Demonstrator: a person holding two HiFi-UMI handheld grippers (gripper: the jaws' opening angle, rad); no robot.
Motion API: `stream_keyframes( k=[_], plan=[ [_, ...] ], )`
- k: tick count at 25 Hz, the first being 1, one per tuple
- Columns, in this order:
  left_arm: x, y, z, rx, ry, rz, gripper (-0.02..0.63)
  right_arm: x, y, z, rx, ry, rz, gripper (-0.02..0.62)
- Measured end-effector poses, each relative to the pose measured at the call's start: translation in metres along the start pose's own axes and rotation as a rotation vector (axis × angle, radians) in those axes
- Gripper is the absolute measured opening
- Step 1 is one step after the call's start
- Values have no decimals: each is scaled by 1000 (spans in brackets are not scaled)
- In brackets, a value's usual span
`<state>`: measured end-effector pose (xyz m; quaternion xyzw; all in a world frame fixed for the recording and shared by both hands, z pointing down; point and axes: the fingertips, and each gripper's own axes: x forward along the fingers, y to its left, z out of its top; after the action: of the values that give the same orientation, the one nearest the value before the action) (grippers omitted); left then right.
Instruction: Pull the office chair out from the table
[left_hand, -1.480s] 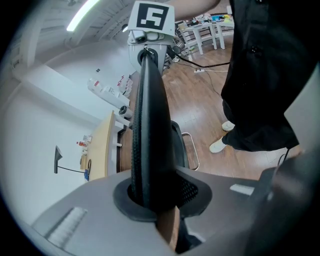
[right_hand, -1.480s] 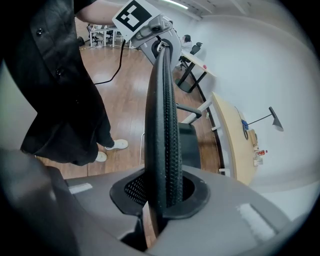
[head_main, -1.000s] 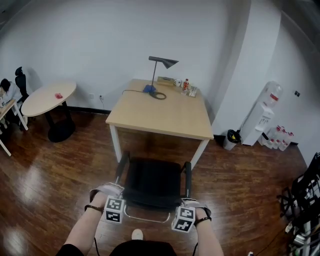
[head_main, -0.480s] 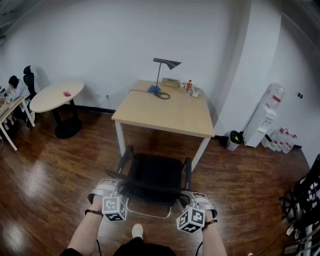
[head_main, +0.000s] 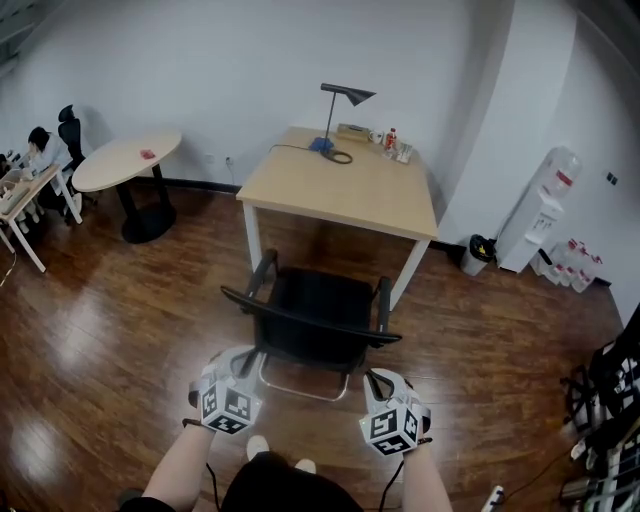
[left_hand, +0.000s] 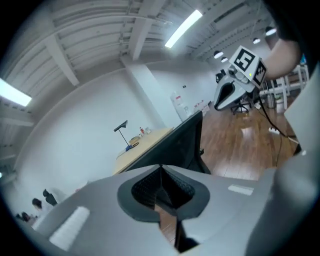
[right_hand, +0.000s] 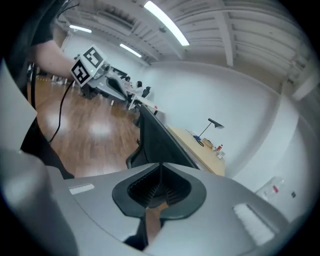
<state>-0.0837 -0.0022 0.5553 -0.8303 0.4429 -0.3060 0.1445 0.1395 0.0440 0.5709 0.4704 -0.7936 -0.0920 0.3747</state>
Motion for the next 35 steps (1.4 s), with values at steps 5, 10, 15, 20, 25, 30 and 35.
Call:
stream_keyframes(
  k=[5,10,15,20,25,30,35],
  plan=[
    [-19,-3,15,-67,-67,-3,3,-20,-2,17,168,-71,-24,25],
    [-53,14,20,-175,-133,24,3,-45,3,36,273,-131,-71,25],
    [-102,19,8,-257,-189,46,3,-69,44,58,278,-188,-134,17],
    [-163,12,-18,-414,-264,43,3,-92,119,57,275,-133,-81,15],
    [-215,12,-41,-436,-323,29,2,-129,161,63,352,-161,-99,15],
    [-246,18,-54,-459,-344,48,3,-172,168,61,528,-215,-140,14],
    [-271,19,-66,-505,-378,60,3,-198,179,56,546,-204,-187,14]
  ],
)
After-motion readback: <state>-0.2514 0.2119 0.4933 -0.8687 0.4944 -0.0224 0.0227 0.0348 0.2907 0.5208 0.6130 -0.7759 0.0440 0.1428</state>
